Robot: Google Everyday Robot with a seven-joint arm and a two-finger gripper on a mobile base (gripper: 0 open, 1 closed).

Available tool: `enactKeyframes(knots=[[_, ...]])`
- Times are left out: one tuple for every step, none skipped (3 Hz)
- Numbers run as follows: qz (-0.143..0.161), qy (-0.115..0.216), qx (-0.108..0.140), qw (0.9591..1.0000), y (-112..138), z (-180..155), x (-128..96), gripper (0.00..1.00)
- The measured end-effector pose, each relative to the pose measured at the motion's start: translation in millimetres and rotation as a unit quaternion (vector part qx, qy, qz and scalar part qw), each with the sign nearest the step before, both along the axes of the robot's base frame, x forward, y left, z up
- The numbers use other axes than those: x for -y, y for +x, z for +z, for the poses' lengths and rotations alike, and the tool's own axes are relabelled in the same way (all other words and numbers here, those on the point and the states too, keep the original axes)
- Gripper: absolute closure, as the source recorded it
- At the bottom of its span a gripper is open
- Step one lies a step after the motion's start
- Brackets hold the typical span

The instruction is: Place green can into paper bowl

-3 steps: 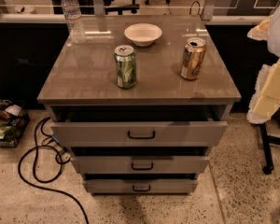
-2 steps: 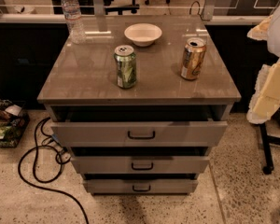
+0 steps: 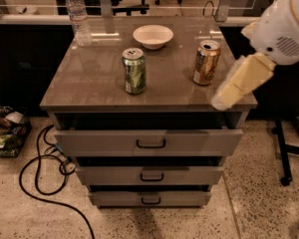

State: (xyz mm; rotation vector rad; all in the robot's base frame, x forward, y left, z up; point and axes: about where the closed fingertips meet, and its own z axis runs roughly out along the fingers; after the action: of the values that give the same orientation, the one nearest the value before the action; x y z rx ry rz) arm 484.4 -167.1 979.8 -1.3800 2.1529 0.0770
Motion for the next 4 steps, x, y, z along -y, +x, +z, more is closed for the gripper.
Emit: enactKeyframes(knots=[[-0.010,0.110,0.014,0.9938,26,-18,-39,0.00],[0.000,0.208,0.035,0.9774,56,-32,-81,0.00],[0.000,0.284,0.070,0.9563,79,-36,-113,0.00],[-0.011,0.298,0.103,0.9490,93,-20,-120,0.00]])
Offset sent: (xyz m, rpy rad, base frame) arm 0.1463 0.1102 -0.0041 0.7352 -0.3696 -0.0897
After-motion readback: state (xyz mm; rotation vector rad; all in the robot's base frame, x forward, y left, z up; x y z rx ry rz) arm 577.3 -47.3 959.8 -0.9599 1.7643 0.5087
